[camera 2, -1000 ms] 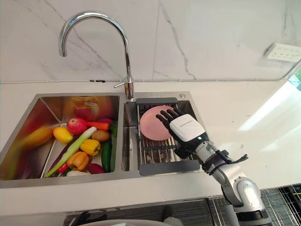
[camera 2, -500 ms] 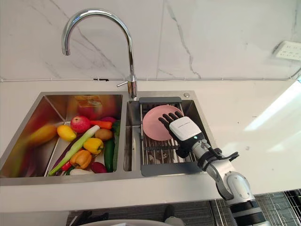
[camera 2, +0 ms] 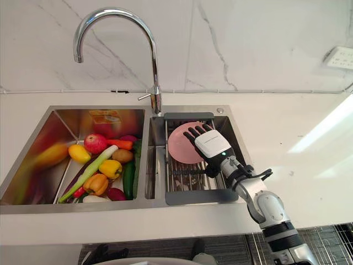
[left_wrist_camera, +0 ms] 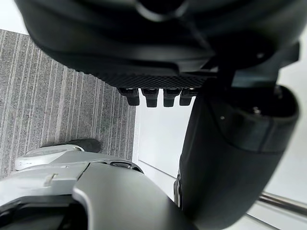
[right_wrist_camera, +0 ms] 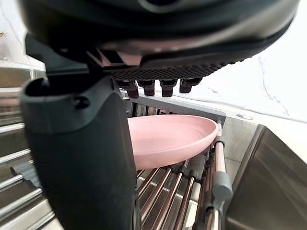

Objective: Walk over to the sink, pick up the cup, carry it to the dishwasher, place the cup inside the dishwasher, then close the dishwasher door

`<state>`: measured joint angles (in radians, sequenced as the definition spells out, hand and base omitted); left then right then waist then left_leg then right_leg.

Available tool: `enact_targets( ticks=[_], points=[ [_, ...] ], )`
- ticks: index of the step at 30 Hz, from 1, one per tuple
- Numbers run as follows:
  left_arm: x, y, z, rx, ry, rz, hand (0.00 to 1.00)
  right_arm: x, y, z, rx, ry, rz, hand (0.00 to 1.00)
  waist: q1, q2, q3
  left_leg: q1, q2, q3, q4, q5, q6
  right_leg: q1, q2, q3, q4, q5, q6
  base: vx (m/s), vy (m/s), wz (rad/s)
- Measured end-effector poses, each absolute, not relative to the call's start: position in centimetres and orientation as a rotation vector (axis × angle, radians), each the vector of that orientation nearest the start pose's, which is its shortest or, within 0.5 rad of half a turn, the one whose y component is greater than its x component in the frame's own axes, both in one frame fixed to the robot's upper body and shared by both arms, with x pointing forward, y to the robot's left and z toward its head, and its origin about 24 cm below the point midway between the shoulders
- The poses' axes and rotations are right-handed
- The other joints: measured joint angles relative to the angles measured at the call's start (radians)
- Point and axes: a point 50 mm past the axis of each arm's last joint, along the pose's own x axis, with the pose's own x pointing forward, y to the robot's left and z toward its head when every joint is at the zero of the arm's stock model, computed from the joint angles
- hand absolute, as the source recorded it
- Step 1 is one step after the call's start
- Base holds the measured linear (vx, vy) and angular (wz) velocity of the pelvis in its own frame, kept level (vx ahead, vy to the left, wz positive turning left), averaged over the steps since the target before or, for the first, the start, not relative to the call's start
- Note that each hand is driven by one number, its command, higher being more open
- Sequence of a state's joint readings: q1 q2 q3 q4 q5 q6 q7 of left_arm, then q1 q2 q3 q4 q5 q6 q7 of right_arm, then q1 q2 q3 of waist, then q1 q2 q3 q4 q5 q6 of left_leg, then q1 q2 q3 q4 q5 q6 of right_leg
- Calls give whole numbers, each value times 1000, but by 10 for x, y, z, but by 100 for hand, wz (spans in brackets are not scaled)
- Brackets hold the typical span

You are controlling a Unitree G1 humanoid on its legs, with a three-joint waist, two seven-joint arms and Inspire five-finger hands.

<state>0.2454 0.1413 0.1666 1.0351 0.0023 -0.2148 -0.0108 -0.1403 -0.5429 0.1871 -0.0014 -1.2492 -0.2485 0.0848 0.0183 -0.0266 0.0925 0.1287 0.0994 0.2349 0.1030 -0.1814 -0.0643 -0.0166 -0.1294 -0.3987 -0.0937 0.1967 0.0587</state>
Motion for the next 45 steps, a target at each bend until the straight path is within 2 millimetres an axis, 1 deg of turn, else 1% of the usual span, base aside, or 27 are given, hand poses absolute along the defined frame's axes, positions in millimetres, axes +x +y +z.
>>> enact_targets(
  ticks=[5, 9, 12, 16, 19, 21, 25, 27, 28, 30, 32, 34, 37, 41, 43, 45],
  points=[
    [49, 230, -156, 64, 1034, 266, 100, 276, -180, 66, -1844, -283, 380, 0, 14, -1, 9, 2, 1, -6, -12, 8, -2, 0, 1, -8, 0, -2, -2, -20, -7, 4],
    [51, 230, -155, 65, 1034, 263, 100, 282, -178, 70, -1848, -328, 329, 0, 18, -2, 10, 4, 1, -9, -18, 11, -2, 1, 1, -11, 0, -2, -2, -4, -3, 2],
    [51, 230, -155, 67, 1033, 264, 100, 289, -178, 79, -1851, -391, 236, 0, 20, -4, 10, 6, 0, -12, -19, 12, -1, 5, 0, -14, 0, -2, -2, -8, 0, 1],
    [51, 230, -155, 71, 1032, 269, 100, 290, -182, 71, -1862, -415, 181, 0, 23, -7, 11, 6, -1, -22, -28, 20, -2, 6, -1, -22, 0, -2, -2, -22, -5, 6],
    [51, 229, -155, 75, 1023, 274, 100, 290, -184, 73, -1845, -454, 116, 0, 23, -8, 12, 7, 0, -24, -31, 22, -3, 6, -1, -24, 0, -2, -2, -7, -3, 2],
    [50, 230, -154, 82, 1014, 286, 100, 290, -184, 79, -1787, -491, 40, 0, 20, -10, 14, 8, 0, -25, -31, 22, -3, 8, -1, -24, 0, -2, -2, 0, 0, 0],
    [49, 231, -153, 110, 1004, 288, 100, 284, -183, 87, -1691, -520, -8, 0, 18, -12, 16, 13, -1, -24, -32, 22, -3, 12, -1, -23, 0, -2, -1, 0, 0, 0],
    [49, 231, -153, 125, 994, 283, 100, 282, -184, 102, -1604, -561, -62, 0, 17, -10, 17, 13, 0, -23, -32, 22, -3, 12, 0, -22, 0, -5, -1, 0, 0, 0],
    [50, 231, -152, 129, 989, 285, 100, 281, -185, 108, -1588, -573, -83, 0, 17, -10, 18, 13, 0, -24, -32, 22, -3, 12, 0, -22, 0, -6, -1, 0, 0, 0],
    [50, 231, -152, 136, 978, 295, 100, 278, -189, 127, -1504, -619, -160, 0, 17, -10, 23, 13, 1, -23, -33, 22, -3, 12, 2, -20, 0, -6, -1, 0, 0, 0],
    [50, 231, -152, 136, 977, 296, 100, 276, -192, 137, -1452, -640, -194, 0, 18, -11, 25, 13, 1, -21, -32, 22, -3, 10, 3, -16, 0, -6, -1, -3, 6, -3],
    [50, 231, -151, 141, 969, 308, 100, 271, -194, 147, -1365, -669, -231, 0, 19, -12, 25, 13, 1, -15, -33, 22, -3, 7, 4, -10, 0, -5, -1, -5, 10, -8],
    [51, 231, -151, 142, 965, 312, 100, 265, -192, 154, -1280, -701, -254, 0, 19, -12, 25, 14, 0, 0, -33, 22, -2, -1, 6, 6, 0, -1, -3, -11, 6, -14],
    [52, 230, -151, 147, 955, 326, 100, 255, -196, 155, -1253, -700, -272, 0, 18, -12, 25, 17, 1, 8, -31, 22, -2, -1, 8, 15, 0, 2, -6, -37, 4, -6],
    [52, 231, -150, 147, 954, 331, 100, 249, -202, 157, -1259, -698, -298, 0, 16, -12, 25, 9, 4, 8, -26, 22, -2, -3, 10, 15, 0, 2, -7, -57, -11, 2],
    [51, 232, -150, 137, 954, 340, 100, 241, -214, 162, -1274, -685, -360, 0, 8, -11, 26, -5, 10, 5, -13, 21, -4, -5, 14, 12, 1, 0, -9, -54, -24, 7]
  ],
)
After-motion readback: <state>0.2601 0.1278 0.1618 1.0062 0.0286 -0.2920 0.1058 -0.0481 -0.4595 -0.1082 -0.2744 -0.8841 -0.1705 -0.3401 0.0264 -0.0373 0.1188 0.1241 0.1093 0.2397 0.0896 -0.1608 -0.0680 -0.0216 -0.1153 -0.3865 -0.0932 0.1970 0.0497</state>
